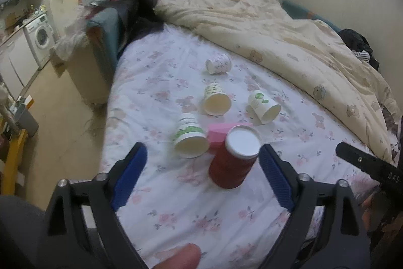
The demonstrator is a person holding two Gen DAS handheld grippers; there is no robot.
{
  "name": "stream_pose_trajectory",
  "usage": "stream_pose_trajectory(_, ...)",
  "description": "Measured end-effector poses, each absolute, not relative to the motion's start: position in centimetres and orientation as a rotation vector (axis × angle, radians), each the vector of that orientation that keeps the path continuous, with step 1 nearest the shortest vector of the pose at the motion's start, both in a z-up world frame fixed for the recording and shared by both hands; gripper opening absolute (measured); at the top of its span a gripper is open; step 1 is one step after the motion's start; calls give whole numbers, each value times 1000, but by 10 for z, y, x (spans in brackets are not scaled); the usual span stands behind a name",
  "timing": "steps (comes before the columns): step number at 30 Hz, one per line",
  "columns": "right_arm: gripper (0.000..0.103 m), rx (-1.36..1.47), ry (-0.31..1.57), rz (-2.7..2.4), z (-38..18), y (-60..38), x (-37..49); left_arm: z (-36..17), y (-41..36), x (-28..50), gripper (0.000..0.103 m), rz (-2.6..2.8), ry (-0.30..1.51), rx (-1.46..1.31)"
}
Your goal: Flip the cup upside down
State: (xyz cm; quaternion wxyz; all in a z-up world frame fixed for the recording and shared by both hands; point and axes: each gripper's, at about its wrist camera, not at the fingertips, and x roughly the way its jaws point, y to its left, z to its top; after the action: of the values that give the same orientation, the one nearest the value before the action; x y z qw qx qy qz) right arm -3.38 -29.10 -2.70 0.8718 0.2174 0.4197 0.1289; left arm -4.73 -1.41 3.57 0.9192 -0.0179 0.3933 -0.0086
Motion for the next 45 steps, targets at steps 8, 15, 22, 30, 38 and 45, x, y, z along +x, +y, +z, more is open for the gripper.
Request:
stream_pose_trajectory(8,101,328,796,279,-13,-262,-69,29,13,-88,103,37,765,-62)
stream_pose_trajectory(15,101,233,764,289,-18,-232,-88,5,17,-106,103,38,761,-67)
stream_pose_trajectory(22,101,173,760,281,-31,-211,-96,1,3,-110,103,16,737,-7)
stream_pose_trajectory(30,101,136,747,256,-31,-208,-97,-2,6,-107,103,20,757,-35)
stream_pose_trajectory(38,101,147,744,254,-30,-211,-96,-2,8,-106,103,24,766,-44)
stream_pose_trajectory(45,101,148,744,252,-30,-212,-96,-3,8,-105,103,23,762,-45)
